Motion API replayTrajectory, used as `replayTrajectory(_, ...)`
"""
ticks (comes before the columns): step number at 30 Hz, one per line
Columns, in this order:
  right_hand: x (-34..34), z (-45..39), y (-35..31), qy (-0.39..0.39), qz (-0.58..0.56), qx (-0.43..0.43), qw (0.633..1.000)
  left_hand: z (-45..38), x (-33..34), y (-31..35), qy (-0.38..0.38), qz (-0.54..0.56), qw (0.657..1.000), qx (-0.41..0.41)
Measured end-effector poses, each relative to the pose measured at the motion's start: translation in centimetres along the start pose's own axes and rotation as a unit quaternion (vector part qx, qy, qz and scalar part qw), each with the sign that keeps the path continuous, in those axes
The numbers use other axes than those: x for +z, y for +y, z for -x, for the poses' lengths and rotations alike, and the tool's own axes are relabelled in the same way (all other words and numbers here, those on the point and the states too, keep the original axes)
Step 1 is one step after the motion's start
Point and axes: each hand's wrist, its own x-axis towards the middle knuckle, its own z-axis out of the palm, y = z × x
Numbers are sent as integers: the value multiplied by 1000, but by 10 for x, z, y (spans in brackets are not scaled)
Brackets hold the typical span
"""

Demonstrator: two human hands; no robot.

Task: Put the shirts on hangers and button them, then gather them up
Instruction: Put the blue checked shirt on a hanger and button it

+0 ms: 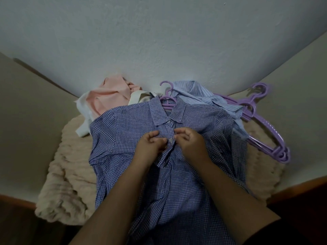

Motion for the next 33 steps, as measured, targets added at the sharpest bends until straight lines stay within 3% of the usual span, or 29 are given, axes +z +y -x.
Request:
replayTrajectory(6,-19,32,23,-5,139,-5,990,35,-21,-31,84,-140,976,141)
replayTrajectory(10,-22,61,44,-3,186,20,982,54,-26,-58,130,-175,964,151)
replayTrajectory(16,-11,83,38,88,119,-6,989,48,-21,-55,64,-200,968,140)
replayTrajectory(18,-4,90,38,51,106,-10,993,51,-17,-53,52,-213,963,159)
replayTrajectory(21,3,99,44,-34,94,68,993,57,-17,-61,38,-218,962,159)
replayTrajectory(25,2,93,51,65,13,88,994,58,-17,-73,57,-183,973,124)
replayTrajectory(33,8,68,47,30,-59,121,990,52,-10,-65,41,-110,991,64)
